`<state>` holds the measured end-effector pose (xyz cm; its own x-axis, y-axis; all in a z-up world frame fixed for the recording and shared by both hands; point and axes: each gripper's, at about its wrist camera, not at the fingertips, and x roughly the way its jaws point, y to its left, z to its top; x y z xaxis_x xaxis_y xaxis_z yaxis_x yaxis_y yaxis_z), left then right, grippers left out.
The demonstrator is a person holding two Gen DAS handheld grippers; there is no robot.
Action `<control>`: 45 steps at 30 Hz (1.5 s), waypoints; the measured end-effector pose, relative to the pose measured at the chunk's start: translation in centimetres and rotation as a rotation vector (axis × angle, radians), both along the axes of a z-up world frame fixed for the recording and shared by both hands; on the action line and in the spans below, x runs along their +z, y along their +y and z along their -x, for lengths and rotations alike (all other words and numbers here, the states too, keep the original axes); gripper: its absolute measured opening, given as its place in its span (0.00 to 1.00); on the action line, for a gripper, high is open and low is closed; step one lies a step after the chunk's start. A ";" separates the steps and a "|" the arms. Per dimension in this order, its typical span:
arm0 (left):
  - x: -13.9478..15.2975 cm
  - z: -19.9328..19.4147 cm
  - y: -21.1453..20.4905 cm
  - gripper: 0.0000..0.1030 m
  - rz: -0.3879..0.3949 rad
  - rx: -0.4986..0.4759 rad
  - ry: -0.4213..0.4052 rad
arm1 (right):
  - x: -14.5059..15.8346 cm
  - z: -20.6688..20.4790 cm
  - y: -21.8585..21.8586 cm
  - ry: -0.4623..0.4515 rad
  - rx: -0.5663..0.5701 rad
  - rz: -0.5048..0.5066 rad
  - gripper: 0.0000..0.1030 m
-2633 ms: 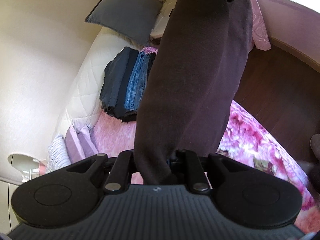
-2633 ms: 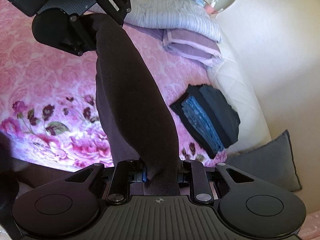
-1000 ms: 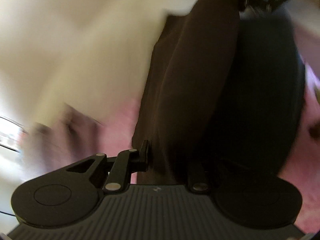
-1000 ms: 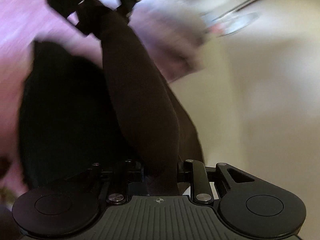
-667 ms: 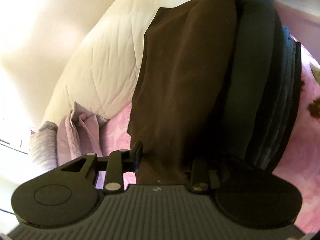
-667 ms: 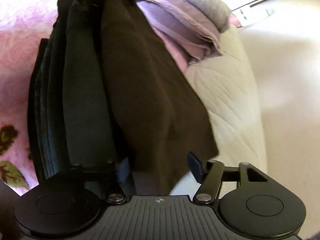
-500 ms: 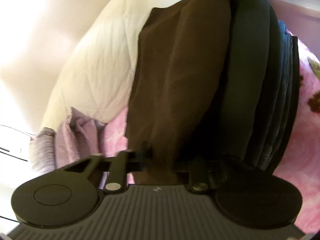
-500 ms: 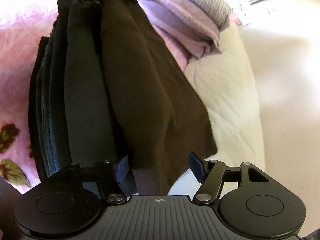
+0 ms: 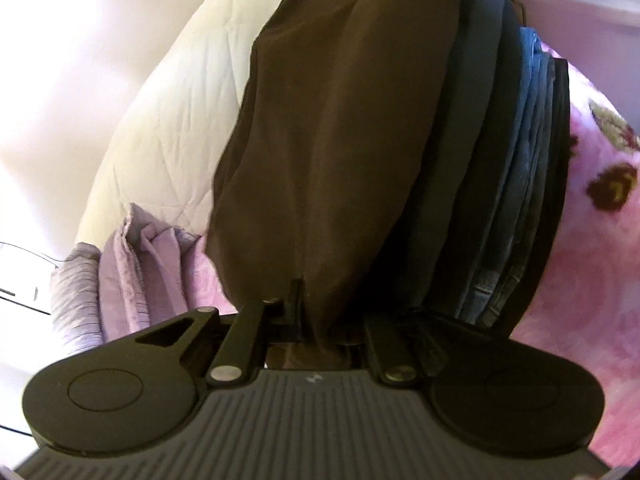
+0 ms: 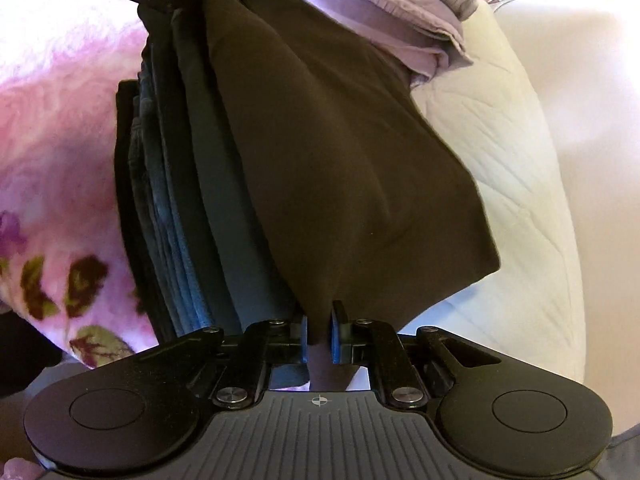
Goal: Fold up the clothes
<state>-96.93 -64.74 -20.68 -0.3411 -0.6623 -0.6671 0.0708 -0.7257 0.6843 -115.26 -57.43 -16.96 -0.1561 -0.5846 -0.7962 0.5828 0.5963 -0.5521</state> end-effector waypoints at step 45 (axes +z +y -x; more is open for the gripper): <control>4.2 6.7 -14.0 0.20 -0.517 0.496 0.275 | 0.2 15.1 -21.1 -0.868 -0.692 -0.118 0.34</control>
<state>-103.65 -78.77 -16.50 -0.2842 -0.4080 -0.8676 0.5904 -0.7875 0.1769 -130.37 -78.55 -16.73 0.2175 -0.5004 -0.8380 0.9700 0.0152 0.2427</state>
